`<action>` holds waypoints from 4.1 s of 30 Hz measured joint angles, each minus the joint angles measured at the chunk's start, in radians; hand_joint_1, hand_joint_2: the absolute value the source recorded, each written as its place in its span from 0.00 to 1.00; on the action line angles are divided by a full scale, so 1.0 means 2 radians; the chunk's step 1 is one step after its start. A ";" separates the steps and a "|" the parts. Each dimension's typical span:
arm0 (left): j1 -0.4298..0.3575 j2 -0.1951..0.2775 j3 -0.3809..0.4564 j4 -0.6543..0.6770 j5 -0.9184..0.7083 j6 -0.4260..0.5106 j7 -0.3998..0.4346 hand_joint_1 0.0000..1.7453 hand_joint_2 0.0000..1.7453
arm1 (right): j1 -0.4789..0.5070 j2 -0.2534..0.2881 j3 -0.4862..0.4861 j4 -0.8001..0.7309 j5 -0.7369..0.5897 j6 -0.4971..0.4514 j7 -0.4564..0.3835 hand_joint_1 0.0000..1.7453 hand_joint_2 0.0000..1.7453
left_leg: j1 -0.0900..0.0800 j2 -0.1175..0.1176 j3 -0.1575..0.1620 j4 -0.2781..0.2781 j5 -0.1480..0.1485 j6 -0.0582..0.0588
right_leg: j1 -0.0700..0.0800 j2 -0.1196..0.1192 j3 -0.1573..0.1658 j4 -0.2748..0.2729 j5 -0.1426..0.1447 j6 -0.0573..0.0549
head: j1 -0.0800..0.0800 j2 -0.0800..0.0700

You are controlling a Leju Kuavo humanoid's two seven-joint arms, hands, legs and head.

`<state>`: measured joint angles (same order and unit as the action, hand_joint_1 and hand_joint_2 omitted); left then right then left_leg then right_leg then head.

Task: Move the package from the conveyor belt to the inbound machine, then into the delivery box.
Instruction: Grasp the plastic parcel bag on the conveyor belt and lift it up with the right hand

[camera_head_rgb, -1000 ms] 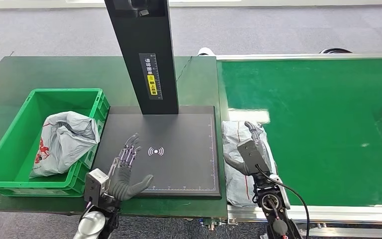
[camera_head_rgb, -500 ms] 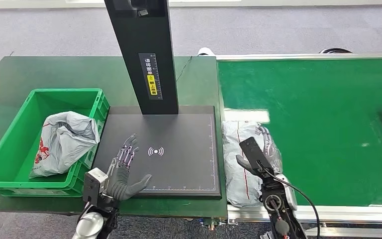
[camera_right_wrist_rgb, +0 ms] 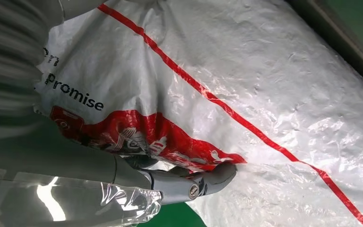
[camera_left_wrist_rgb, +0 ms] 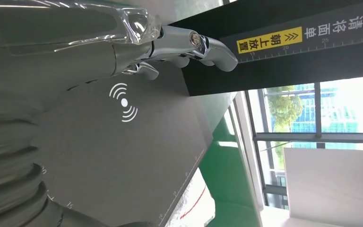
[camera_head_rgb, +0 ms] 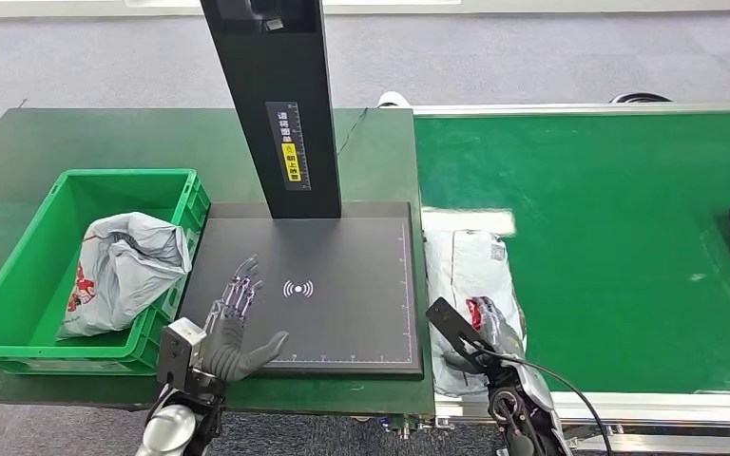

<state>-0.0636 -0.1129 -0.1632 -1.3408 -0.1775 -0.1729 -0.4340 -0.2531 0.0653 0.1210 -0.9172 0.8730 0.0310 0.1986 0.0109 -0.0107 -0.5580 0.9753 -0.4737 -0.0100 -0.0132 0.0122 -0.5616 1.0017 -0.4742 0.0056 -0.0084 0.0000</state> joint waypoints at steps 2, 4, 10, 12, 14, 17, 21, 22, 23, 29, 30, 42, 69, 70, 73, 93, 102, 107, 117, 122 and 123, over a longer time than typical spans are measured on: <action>-0.005 0.000 0.000 0.002 0.000 -0.001 0.001 0.00 1.00 | -0.006 0.000 0.001 0.007 -0.002 0.010 -0.001 0.00 1.00 | 0.000 0.000 0.000 0.000 0.000 0.000 | 0.000 0.000 0.000 0.000 0.000 0.000 | 0.000 0.000; -0.011 0.000 0.000 0.005 0.001 -0.001 0.001 0.00 1.00 | -0.012 0.000 0.002 0.016 -0.006 0.026 -0.006 0.00 1.00 | 0.000 0.000 0.001 0.000 0.000 0.000 | 0.000 0.000 0.001 0.000 0.000 0.000 | 0.000 0.000; -0.026 0.000 0.000 0.018 0.004 -0.002 0.000 0.00 1.00 | -0.034 -0.001 0.007 0.050 -0.019 0.059 -0.036 0.70 1.00 | 0.000 0.006 0.005 0.000 -0.001 -0.001 | 0.000 0.005 0.003 0.000 0.001 -0.001 | 0.000 0.000; -0.029 -0.001 0.000 0.022 0.005 -0.002 0.000 0.00 1.00 | -0.040 -0.001 0.009 0.062 -0.021 0.060 -0.047 1.00 1.00 | 0.001 0.008 0.005 0.000 -0.001 -0.001 | 0.001 0.007 0.003 0.000 0.001 -0.002 | 0.000 0.000; -0.030 -0.001 0.000 0.023 0.005 -0.001 -0.001 0.00 1.00 | -0.045 -0.001 0.011 0.068 -0.022 0.055 -0.054 1.00 1.00 | 0.001 0.009 0.006 0.000 -0.002 -0.002 | 0.001 0.008 0.003 0.000 0.001 -0.002 | 0.000 0.000; -0.030 -0.001 0.000 0.024 0.006 0.000 -0.001 0.00 1.00 | -0.050 -0.002 0.014 0.072 -0.023 0.049 -0.059 1.00 1.00 | 0.001 0.009 0.007 0.000 -0.002 -0.002 | 0.001 0.009 0.003 0.000 0.002 -0.002 | 0.000 0.000; -0.030 -0.001 0.000 0.024 0.006 0.000 -0.001 0.00 1.00 | -0.055 -0.002 0.016 0.072 -0.024 0.047 -0.061 1.00 1.00 | 0.002 0.009 0.007 0.000 -0.001 -0.002 | 0.002 0.009 0.003 0.000 0.002 -0.003 | 0.000 0.000; -0.030 -0.001 0.000 0.024 0.006 0.000 -0.001 0.00 1.00 | -0.056 -0.002 0.016 0.073 -0.024 0.047 -0.062 1.00 1.00 | 0.002 0.009 0.007 0.000 -0.001 -0.002 | 0.002 0.009 0.003 0.000 0.002 -0.003 | 0.000 0.000; -0.030 -0.001 0.000 0.024 0.006 0.000 -0.001 0.00 1.00 | -0.056 -0.002 0.017 0.073 -0.025 0.047 -0.062 1.00 1.00 | 0.002 0.009 0.006 0.000 -0.001 -0.002 | 0.002 0.009 0.003 0.000 0.002 -0.003 | 0.000 0.000; -0.030 -0.001 0.000 0.024 0.006 0.000 -0.001 0.00 1.00 | -0.056 -0.002 0.019 0.074 -0.026 0.047 -0.063 1.00 1.00 | 0.002 0.009 0.006 0.000 -0.001 -0.002 | 0.002 0.009 0.003 0.000 0.002 -0.003 | 0.000 0.000; -0.030 -0.001 0.000 0.024 0.006 0.000 -0.001 0.00 1.00 | -0.056 -0.002 0.020 0.074 -0.026 0.047 -0.063 1.00 1.00 | 0.002 0.009 0.006 0.000 -0.001 -0.002 | 0.002 0.009 0.003 0.000 0.002 -0.003 | 0.000 0.000; -0.029 -0.001 0.000 0.024 0.006 -0.001 -0.001 0.00 1.00 | -0.051 -0.001 0.021 0.073 -0.038 0.033 -0.074 1.00 1.00 | 0.002 0.009 0.005 0.000 -0.001 -0.002 | 0.002 0.009 0.003 0.000 0.002 -0.003 | 0.000 0.000; -0.004 0.004 0.005 0.002 0.019 0.001 -0.025 0.00 1.00 | 0.068 0.036 -0.045 -0.308 -0.400 -0.251 -0.448 1.00 1.00 | 0.002 0.005 -0.001 0.000 -0.001 -0.002 | 0.002 0.005 -0.003 0.000 0.002 -0.002 | 0.000 0.000; -0.004 0.004 0.005 0.002 0.019 0.001 -0.025 0.00 1.00 | 0.069 0.036 -0.044 -0.315 -0.401 -0.253 -0.448 1.00 1.00 | 0.002 0.005 -0.001 0.000 -0.001 -0.002 | 0.002 0.005 -0.003 0.000 0.002 -0.002 | 0.000 0.000; -0.004 0.004 0.005 0.002 0.020 0.003 -0.025 0.00 1.00 | 0.071 0.036 -0.041 -0.324 -0.402 -0.251 -0.448 0.81 1.00 | 0.002 0.005 -0.001 0.000 -0.001 -0.002 | 0.002 0.005 -0.002 0.000 0.002 -0.002 | 0.000 0.000; 0.007 0.006 0.007 -0.002 0.007 -0.002 -0.017 0.00 1.00 | 0.049 0.001 0.004 -0.158 -0.100 -0.126 -0.067 0.00 1.00 | 0.002 0.000 -0.002 0.000 0.000 -0.001 | 0.002 0.001 -0.003 0.000 0.001 -0.002 | 0.000 0.000; 0.007 0.006 0.007 -0.004 0.005 -0.002 -0.012 0.00 1.00 | 0.048 -0.001 0.004 -0.144 -0.058 -0.092 -0.016 0.00 1.00 | 0.002 0.000 -0.002 0.000 0.000 -0.001 | 0.002 0.001 -0.002 0.000 0.001 -0.002 | 0.000 0.000; 0.007 0.005 0.008 -0.005 0.004 -0.002 -0.008 0.00 1.00 | 0.044 -0.003 0.004 -0.123 -0.026 -0.047 0.006 0.00 1.00 | 0.002 0.001 -0.002 0.000 0.000 -0.001 | 0.002 0.001 -0.003 0.000 0.001 -0.002 | 0.000 0.000; -0.002 0.004 0.008 0.002 0.005 -0.002 -0.010 0.00 1.00 | -0.022 -0.012 0.018 -0.010 -0.100 0.090 -0.117 0.00 1.00 | 0.003 0.010 0.001 0.000 -0.002 -0.003 | 0.003 0.010 -0.001 0.000 0.002 -0.003 | 0.000 0.000; -0.009 0.005 0.008 0.010 0.008 -0.002 -0.017 0.00 1.00 | -0.047 -0.020 0.033 0.036 -0.129 0.112 -0.160 0.59 1.00 | 0.005 0.016 0.004 0.000 -0.003 -0.003 | 0.004 0.016 -0.001 0.000 0.003 -0.004 | 0.000 0.000; -0.010 0.005 0.008 0.011 0.008 -0.002 -0.018 0.00 1.00 | -0.049 -0.021 0.036 0.041 -0.134 0.114 -0.166 0.84 1.00 | 0.005 0.016 0.005 -0.001 -0.003 -0.003 | 0.005 0.017 -0.001 0.000 0.003 -0.004 | 0.000 0.000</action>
<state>-0.0833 -0.1037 -0.1480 -1.3181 -0.1613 -0.1764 -0.4701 -0.3520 0.0225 0.1926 -0.8348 0.6057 0.2596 -0.1342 0.0207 0.0209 -0.5486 0.9739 -0.4793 -0.0167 -0.0042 0.0459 -0.5634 1.0016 -0.4678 -0.0033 -0.0080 0.0000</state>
